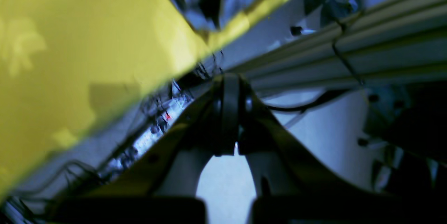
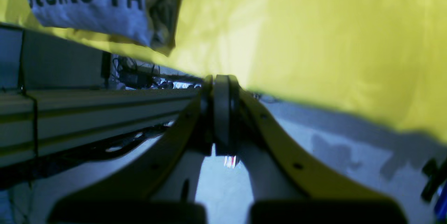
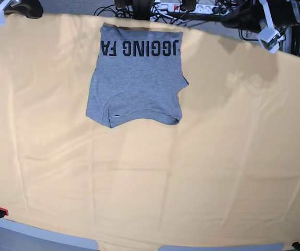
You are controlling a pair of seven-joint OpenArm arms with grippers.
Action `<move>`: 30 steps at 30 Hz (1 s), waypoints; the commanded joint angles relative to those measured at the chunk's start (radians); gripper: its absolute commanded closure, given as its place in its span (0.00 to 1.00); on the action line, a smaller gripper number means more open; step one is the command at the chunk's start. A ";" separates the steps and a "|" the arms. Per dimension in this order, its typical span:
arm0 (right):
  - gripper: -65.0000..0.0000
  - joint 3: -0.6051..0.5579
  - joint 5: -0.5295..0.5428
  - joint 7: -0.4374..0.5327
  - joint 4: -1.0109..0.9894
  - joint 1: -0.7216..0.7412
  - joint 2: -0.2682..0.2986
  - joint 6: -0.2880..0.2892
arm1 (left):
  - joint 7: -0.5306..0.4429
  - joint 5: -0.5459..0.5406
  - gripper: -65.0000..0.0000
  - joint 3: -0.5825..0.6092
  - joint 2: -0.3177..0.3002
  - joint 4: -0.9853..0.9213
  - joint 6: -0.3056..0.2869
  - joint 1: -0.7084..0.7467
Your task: Layout the t-shirt on the table in an organized manner, then fold the t-shirt properly
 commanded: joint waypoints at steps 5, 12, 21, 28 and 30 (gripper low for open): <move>1.00 0.008 0.024 0.013 0.014 -0.162 0.007 0.005 | -0.014 -0.024 1.00 -0.027 0.000 0.013 -0.043 0.180; 1.00 -0.016 0.024 0.013 -0.178 -0.219 0.011 0.005 | -0.014 0.155 1.00 -0.024 0.047 -0.045 -0.043 0.300; 1.00 -0.269 -0.056 0.013 -0.507 -0.173 0.115 0.005 | -0.031 0.250 1.00 0.120 0.040 -0.325 -0.043 0.225; 1.00 -0.463 -0.316 0.089 -0.755 0.002 0.166 0.005 | -0.050 0.282 1.00 0.315 0.041 -0.630 -0.043 0.065; 1.00 -0.506 -0.398 0.155 -0.827 0.056 0.166 0.005 | -0.070 0.282 1.00 0.352 0.041 -0.727 -0.043 0.020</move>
